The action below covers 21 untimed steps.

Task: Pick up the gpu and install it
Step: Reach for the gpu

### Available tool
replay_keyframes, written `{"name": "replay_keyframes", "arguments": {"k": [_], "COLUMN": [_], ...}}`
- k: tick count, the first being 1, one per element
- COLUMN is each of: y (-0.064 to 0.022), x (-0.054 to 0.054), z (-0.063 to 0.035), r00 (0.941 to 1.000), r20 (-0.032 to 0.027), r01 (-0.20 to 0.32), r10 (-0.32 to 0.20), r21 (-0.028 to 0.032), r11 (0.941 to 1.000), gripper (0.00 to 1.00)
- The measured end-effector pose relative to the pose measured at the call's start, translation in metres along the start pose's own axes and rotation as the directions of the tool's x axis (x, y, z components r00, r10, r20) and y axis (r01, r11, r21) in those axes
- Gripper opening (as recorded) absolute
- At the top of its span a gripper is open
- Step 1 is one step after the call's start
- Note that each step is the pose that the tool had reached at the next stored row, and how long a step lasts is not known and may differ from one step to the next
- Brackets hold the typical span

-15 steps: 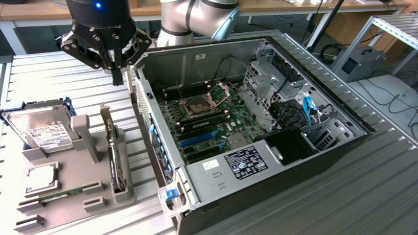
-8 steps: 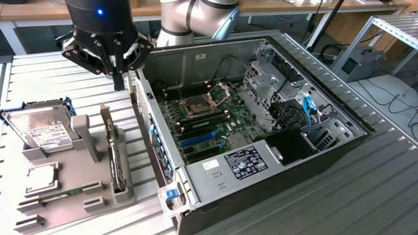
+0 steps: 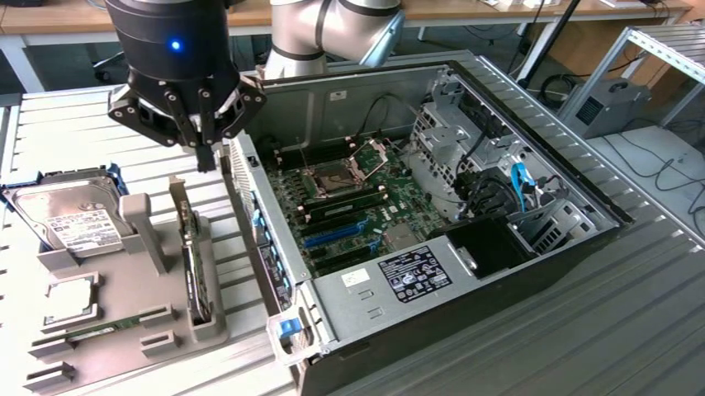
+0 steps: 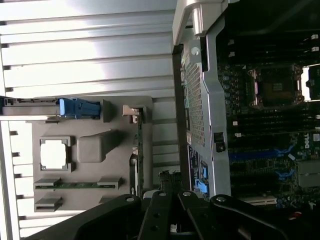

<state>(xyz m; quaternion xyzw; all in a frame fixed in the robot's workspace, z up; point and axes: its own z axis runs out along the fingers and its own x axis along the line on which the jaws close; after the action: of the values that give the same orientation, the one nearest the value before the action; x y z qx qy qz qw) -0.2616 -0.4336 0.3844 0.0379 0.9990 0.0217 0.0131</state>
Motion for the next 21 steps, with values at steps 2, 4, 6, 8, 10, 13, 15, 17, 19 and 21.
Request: {"name": "replay_keyframes", "arguments": {"k": [2,4,6,8,10,13,15,17,19,21], "y": [-0.0006,-0.0012,-0.0019,-0.0025,-0.0031,-0.0044,-0.0051,-0.0057,-0.0063,-0.007], "x": [-0.0001,-0.0001,-0.0001,-0.0002,-0.0003,-0.0003,-0.0004,-0.0004,-0.0005,-0.0005], "z": [0.0001,0.0002,0.0003,0.0003,0.0005,0.0007,0.0008,0.0009,0.001,0.0011], "r00": [1.0,1.0,1.0,1.0,1.0,1.0,1.0,1.0,1.0,1.0], "r20": [0.0001,0.0,0.0,0.0,0.0,0.0,0.0,0.0,0.0,0.0001], "r01": [0.0,0.0,0.0,0.0,0.0,0.0,0.0,0.0,0.0,0.0], "r10": [0.0,0.0,0.0,0.0,0.0,0.0,0.0,0.0,0.0,0.0], "r21": [0.0,0.0,0.0,0.0001,0.0,0.0,0.0,0.0,0.0,0.0], "r11": [1.0,1.0,1.0,1.0,1.0,1.0,1.0,1.0,1.0,1.0], "gripper": [0.11,0.11,0.11,0.11,0.11,0.11,0.11,0.11,0.11,0.11]}}
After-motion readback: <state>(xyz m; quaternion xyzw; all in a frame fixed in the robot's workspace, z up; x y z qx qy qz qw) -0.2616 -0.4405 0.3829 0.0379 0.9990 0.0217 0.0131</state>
